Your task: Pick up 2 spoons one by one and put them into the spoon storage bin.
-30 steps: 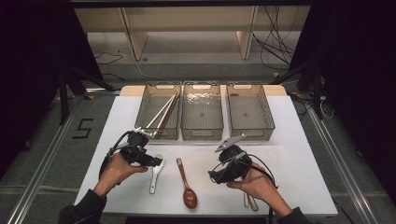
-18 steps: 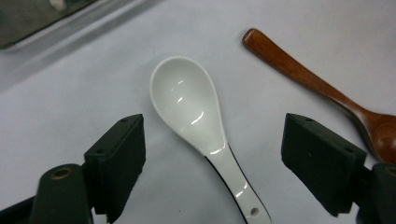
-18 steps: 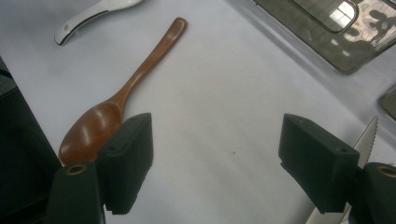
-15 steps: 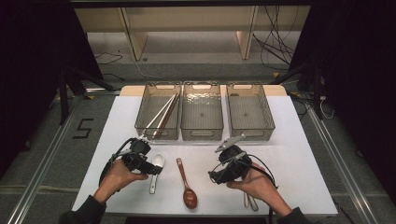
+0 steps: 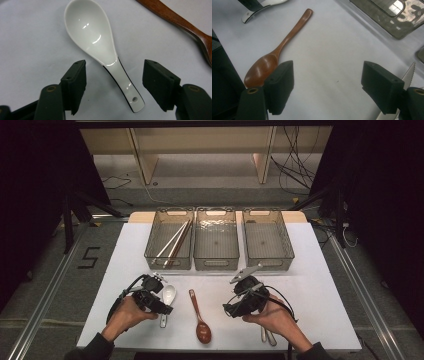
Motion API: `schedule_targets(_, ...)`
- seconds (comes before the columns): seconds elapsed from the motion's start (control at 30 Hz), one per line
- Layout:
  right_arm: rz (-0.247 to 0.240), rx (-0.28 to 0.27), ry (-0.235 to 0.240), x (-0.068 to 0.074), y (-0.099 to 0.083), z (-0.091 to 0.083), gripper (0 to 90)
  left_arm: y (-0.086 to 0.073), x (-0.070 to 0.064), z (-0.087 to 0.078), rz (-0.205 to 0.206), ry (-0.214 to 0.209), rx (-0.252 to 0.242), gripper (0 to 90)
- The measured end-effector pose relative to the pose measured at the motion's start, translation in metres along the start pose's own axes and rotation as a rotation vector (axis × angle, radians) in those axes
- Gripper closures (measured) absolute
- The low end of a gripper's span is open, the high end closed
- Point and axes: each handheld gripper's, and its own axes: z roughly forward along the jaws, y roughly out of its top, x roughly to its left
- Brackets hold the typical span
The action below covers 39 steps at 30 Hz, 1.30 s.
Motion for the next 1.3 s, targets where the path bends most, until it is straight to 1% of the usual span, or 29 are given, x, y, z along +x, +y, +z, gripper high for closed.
schedule_targets(0.1,-0.003,0.001,0.0,-0.0001,0.0,0.0,27.3,-0.0008,0.0002,0.0035,0.008,-0.003,0.02,39.7)
schedule_targets(0.17,-0.004,0.001,0.001,0.0,0.0,0.0,27.3,-0.0014,0.0,0.006,0.007,-0.005,0.031,41.7)
schedule_targets(0.43,-0.005,0.002,0.003,0.0004,0.0,0.0002,27.6,-0.0022,0.0002,0.0093,0.015,-0.023,0.052,50.2)
schedule_targets(0.57,-0.005,0.004,0.004,0.0007,0.0001,0.0001,27.8,-0.0025,0.0006,0.0093,0.018,-0.024,0.052,52.7)
schedule_targets(0.87,-0.007,0.007,-0.001,0.0008,0.0001,0.0002,28.1,-0.0036,0.0042,0.0087,0.02,-0.019,0.05,63.5)
schedule_targets(1.1,-0.007,0.009,-0.001,0.0008,0.0,0.0002,28.2,-0.0039,0.0061,0.0085,0.02,-0.015,0.048,69.9)
schedule_targets(1.27,-0.009,0.009,-0.001,0.0007,0.0,0.0007,28.2,-0.004,0.0084,0.0078,0.029,-0.015,0.053,74.6)
schedule_targets(1.3,-0.01,0.009,0.0,0.0006,-0.0001,0.0008,28.3,-0.0042,0.0084,0.008,0.021,-0.017,0.05,75.4)
